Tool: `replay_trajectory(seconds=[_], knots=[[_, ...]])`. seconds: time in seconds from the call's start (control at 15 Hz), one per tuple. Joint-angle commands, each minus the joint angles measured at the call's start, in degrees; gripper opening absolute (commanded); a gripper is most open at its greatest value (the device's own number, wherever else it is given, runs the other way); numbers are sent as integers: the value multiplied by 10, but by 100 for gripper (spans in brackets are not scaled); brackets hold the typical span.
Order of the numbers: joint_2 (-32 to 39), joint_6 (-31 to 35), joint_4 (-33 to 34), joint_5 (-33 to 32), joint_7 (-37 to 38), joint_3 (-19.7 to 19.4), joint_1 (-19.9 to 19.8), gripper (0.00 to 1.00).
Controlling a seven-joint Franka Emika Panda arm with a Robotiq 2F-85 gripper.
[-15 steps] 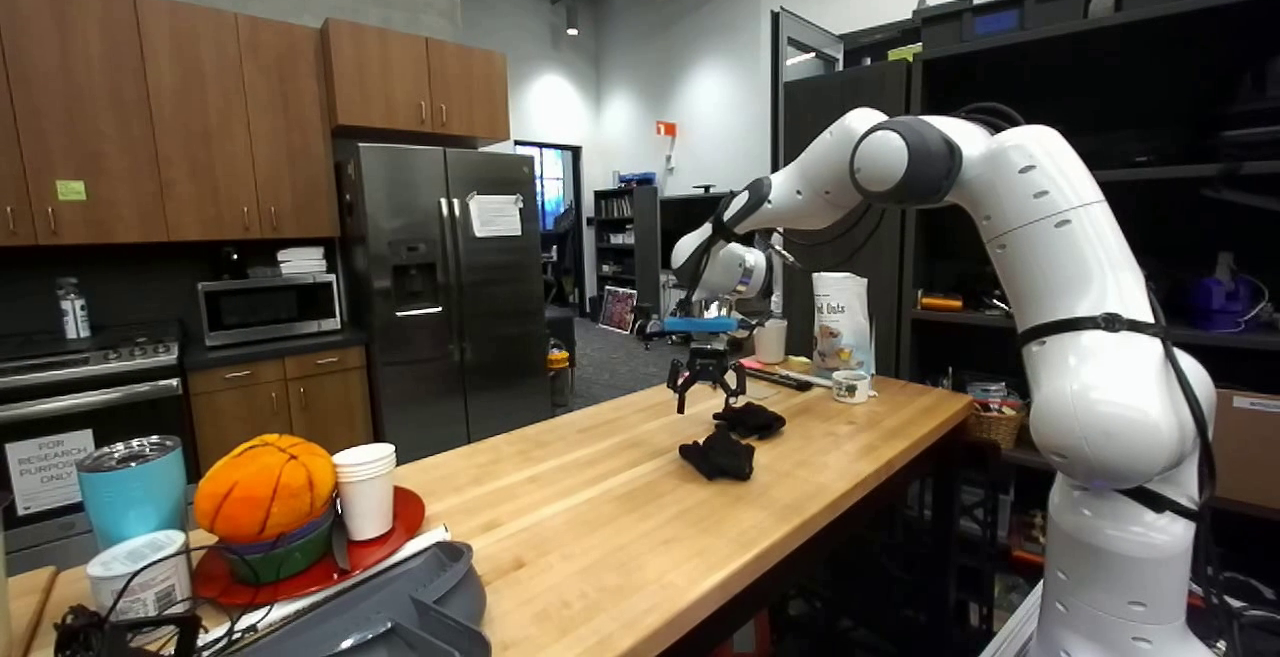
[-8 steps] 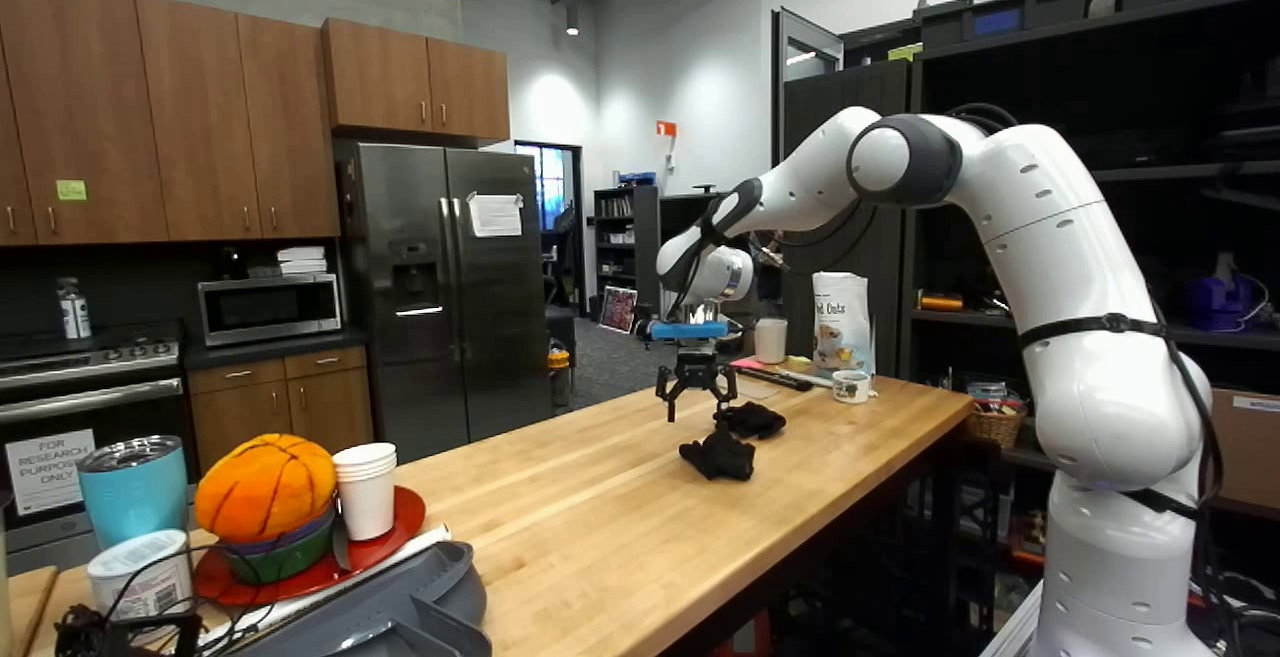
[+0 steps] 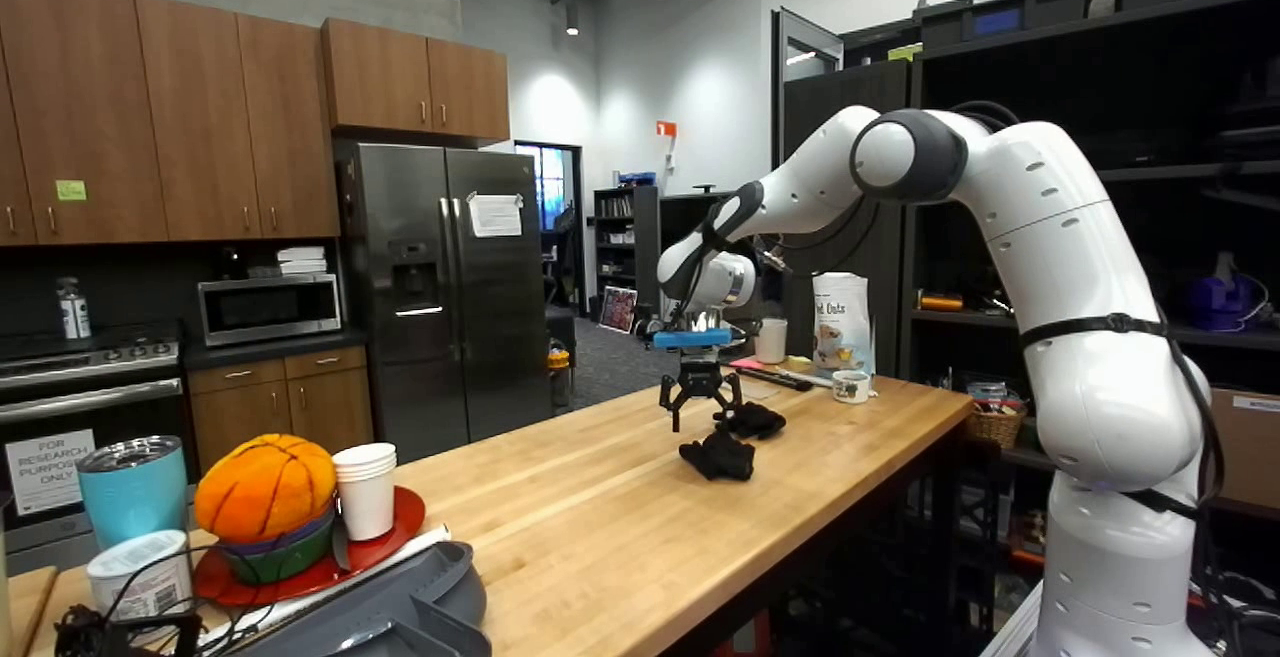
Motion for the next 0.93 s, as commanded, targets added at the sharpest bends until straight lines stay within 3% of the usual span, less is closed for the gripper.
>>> replay_trajectory(seconds=[0.0,0.2,0.27,0.4,0.87], knots=[[-48,24,-63,-5,12,2,3,100],[-69,35,-93,-4,13,3,3,97],[-77,40,-103,-4,13,3,3,73],[-89,46,-118,-4,14,4,2,70],[-121,60,-145,-6,32,4,0,14]])
